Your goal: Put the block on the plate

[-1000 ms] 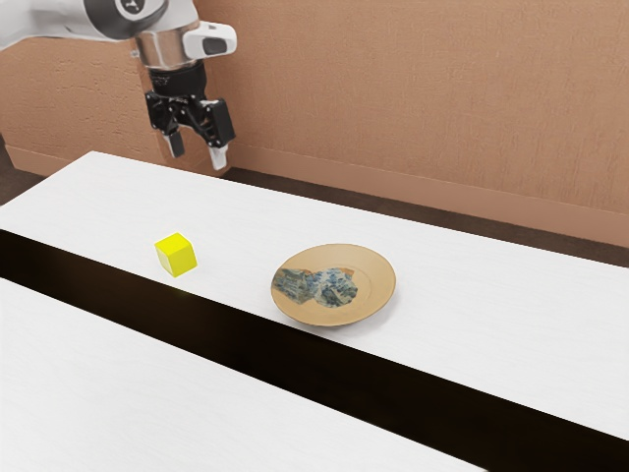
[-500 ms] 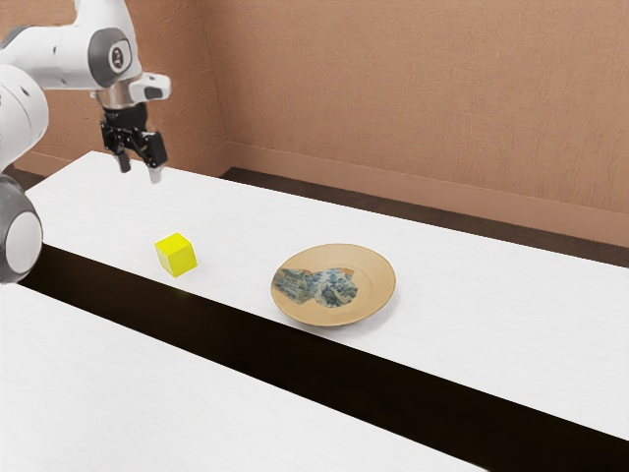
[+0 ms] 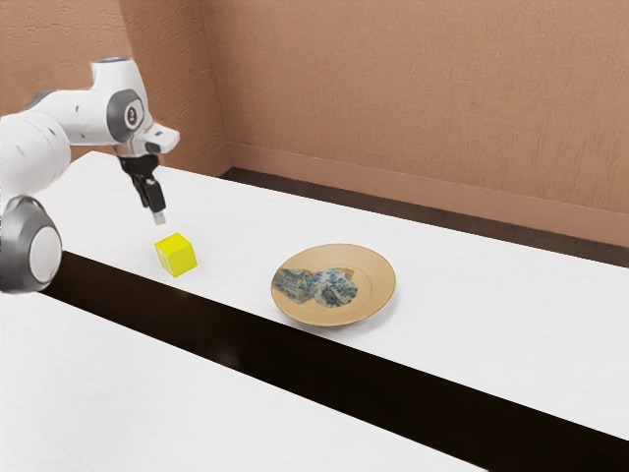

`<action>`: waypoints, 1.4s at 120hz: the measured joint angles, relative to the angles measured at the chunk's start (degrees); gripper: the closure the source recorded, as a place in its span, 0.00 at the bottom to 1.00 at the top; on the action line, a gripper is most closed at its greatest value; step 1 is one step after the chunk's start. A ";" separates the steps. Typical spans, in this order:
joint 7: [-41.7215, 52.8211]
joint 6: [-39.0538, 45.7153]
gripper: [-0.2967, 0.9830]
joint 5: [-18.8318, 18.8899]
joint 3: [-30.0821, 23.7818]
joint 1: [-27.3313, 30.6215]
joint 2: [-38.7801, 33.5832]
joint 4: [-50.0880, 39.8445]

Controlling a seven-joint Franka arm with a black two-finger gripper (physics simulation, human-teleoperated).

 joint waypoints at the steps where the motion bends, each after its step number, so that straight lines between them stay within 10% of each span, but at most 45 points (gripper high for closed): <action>1: 0.28 0.09 0.23 0.00 -0.08 0.01 0.07 0.00; 168: 10.84 5.50 0.23 -0.26 -2.31 0.86 8.60 -0.09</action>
